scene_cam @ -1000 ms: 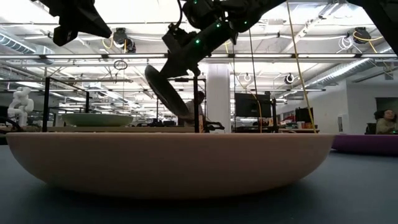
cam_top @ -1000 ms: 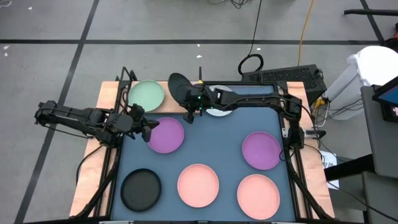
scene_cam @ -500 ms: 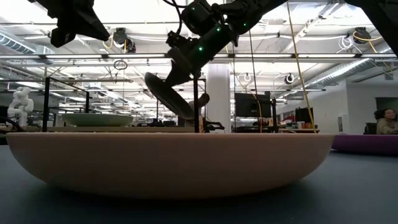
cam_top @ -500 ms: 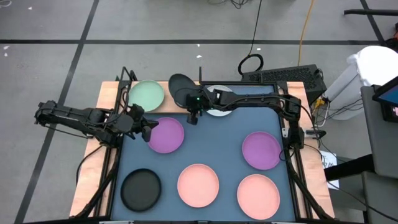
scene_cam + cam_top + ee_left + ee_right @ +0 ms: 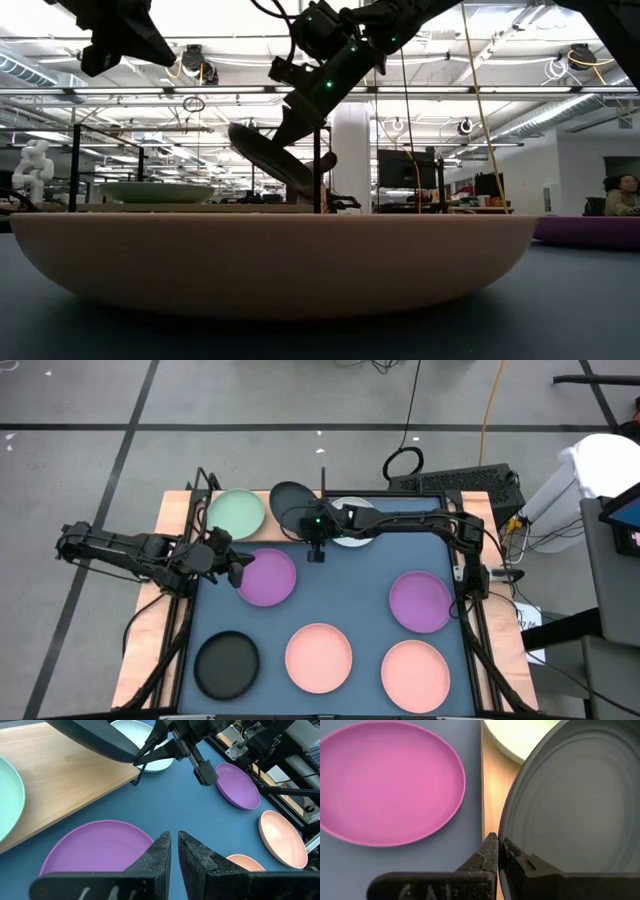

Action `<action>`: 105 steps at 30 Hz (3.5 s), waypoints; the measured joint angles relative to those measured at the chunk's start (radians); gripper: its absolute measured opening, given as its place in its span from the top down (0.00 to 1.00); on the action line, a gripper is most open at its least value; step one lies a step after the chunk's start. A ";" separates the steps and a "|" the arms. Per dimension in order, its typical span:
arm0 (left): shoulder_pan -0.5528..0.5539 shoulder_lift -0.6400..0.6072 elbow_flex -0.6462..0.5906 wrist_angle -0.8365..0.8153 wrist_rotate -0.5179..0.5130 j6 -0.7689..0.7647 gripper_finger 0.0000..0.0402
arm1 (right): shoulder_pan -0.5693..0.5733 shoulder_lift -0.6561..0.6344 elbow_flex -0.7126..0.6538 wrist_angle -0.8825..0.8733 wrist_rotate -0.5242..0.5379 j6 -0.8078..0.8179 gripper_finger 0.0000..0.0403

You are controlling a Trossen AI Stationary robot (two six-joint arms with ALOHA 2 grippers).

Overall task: Place and stack plates onto a shelf
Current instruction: Put the top black plate on the shelf

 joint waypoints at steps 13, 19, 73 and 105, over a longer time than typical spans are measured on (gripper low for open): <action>0.000 0.000 0.000 0.000 -0.008 -0.006 0.91 | 0.015 0.003 -0.041 0.009 0.011 -0.054 1.00; 0.000 0.000 0.000 0.000 -0.008 -0.007 0.91 | 0.015 0.005 -0.044 0.025 0.009 -0.113 1.00; 0.000 0.000 0.000 0.006 -0.003 -0.051 0.91 | 0.037 -0.016 -0.045 0.111 0.077 0.061 0.77; -0.006 0.000 0.000 -0.177 0.092 -0.011 0.91 | 0.267 -0.665 -0.045 -0.731 0.082 0.963 0.77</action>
